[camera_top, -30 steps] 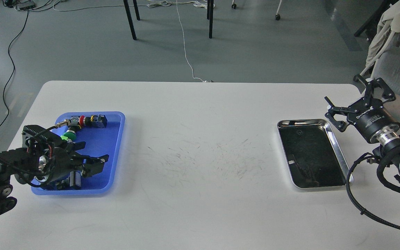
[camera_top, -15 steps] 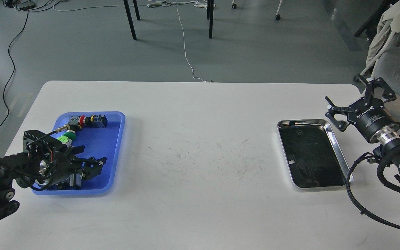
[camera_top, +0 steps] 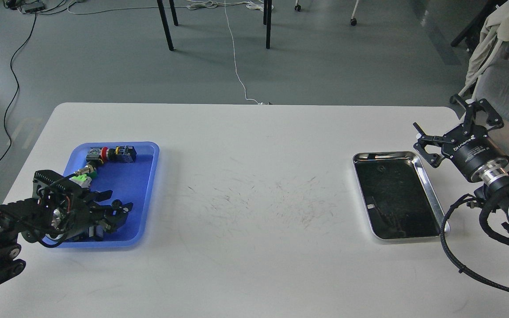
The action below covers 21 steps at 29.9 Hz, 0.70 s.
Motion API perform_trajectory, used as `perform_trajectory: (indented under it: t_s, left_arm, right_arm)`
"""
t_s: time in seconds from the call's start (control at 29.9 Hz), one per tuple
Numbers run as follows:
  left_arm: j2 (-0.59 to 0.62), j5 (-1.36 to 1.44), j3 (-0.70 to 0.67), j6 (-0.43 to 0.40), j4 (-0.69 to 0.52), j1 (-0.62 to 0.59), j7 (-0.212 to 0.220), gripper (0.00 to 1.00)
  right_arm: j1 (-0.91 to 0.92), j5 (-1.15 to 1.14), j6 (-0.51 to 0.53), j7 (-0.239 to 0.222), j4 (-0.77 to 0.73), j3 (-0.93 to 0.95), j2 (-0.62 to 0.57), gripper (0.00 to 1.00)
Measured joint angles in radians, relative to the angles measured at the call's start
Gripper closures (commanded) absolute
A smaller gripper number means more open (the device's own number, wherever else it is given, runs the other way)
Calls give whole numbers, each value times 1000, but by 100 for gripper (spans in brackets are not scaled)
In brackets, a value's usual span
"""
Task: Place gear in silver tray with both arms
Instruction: 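Close the left gripper on the second black gear and lift it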
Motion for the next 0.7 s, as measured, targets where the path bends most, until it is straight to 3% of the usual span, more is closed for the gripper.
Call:
perform_trajectory:
  t_s: [0.13,0.57,0.7]
  left_arm:
    - [1,3,0,-1,0,2,0,56]
    - [4,-2,0,-5,1,3,0,89]
    - [4,-4,0,-6,1,2,-1,92]
  right_arm:
    - [0,0,0,0,0,-1,0,3]
    - [-2,0,0,0,2,-1,0,3]
    - [-1,0,0,0,4,-1,0,3]
